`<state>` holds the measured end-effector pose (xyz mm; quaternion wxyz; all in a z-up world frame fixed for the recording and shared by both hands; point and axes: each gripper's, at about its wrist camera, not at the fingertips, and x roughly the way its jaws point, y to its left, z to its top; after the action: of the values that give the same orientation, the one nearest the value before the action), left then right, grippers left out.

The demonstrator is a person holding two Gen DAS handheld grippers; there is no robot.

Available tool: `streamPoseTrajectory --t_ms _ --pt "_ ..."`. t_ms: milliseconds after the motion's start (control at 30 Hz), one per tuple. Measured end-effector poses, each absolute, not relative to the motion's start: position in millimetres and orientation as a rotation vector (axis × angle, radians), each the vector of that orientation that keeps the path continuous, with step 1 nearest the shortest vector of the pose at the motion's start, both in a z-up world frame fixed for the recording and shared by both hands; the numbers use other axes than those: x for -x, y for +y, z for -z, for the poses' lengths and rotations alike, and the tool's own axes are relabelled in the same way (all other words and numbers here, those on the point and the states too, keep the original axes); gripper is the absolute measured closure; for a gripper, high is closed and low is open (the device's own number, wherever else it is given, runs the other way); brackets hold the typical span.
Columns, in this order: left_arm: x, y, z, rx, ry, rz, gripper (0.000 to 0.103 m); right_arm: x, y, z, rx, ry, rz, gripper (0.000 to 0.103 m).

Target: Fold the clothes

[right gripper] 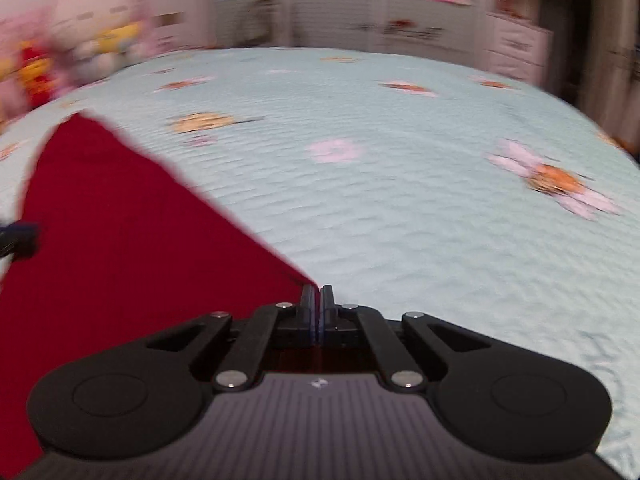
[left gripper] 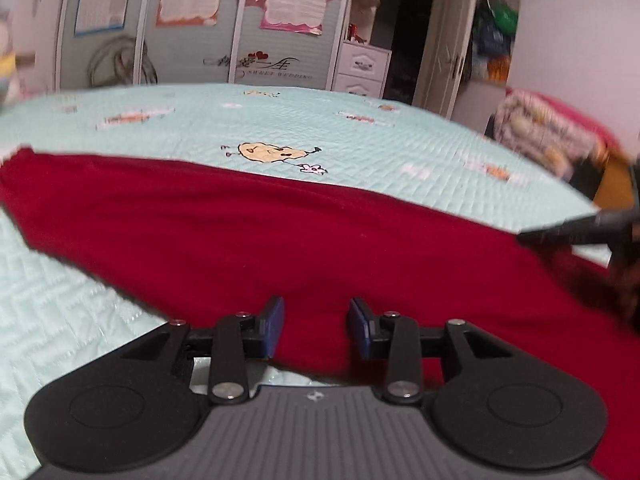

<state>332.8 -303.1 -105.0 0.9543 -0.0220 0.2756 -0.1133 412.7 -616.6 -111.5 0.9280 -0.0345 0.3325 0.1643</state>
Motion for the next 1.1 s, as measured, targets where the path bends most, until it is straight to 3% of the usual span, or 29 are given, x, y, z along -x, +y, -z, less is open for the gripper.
streamPoseTrajectory --t_ms 100,200,400,467,600,633,800,867,1033,1100 --pt "-333 -301 105 0.027 0.563 0.223 0.062 -393 -634 102 -0.005 0.643 -0.284 0.103" --pt "-333 -301 106 0.017 0.565 0.218 0.061 -371 -652 90 -0.077 0.598 -0.233 0.092" --pt "-332 -304 106 -0.016 0.564 0.206 0.061 -312 -699 71 -0.264 0.523 -0.152 0.09" --pt "-332 -305 105 -0.023 0.564 0.203 0.061 -280 -726 68 -0.364 0.511 -0.142 0.09" --pt "-332 -307 105 -0.037 0.563 0.196 0.06 -269 -762 101 -0.425 0.671 -0.043 0.091" --pt "-332 -309 105 -0.047 0.563 0.192 0.059 -272 -774 114 -0.42 0.695 0.046 0.103" --pt "-331 -311 105 -0.064 0.565 0.185 0.059 -258 -804 112 -0.575 0.566 0.157 0.103" --pt "-331 -311 105 -0.062 0.566 0.185 0.059 -245 -791 99 -0.514 0.534 0.192 0.097" --pt "-332 -311 101 -0.064 0.577 0.184 0.058 -223 -759 97 -0.476 0.609 0.063 0.095" --pt "-331 -310 96 -0.063 0.591 0.174 0.058 -221 -759 105 -0.456 0.665 0.2 0.103"
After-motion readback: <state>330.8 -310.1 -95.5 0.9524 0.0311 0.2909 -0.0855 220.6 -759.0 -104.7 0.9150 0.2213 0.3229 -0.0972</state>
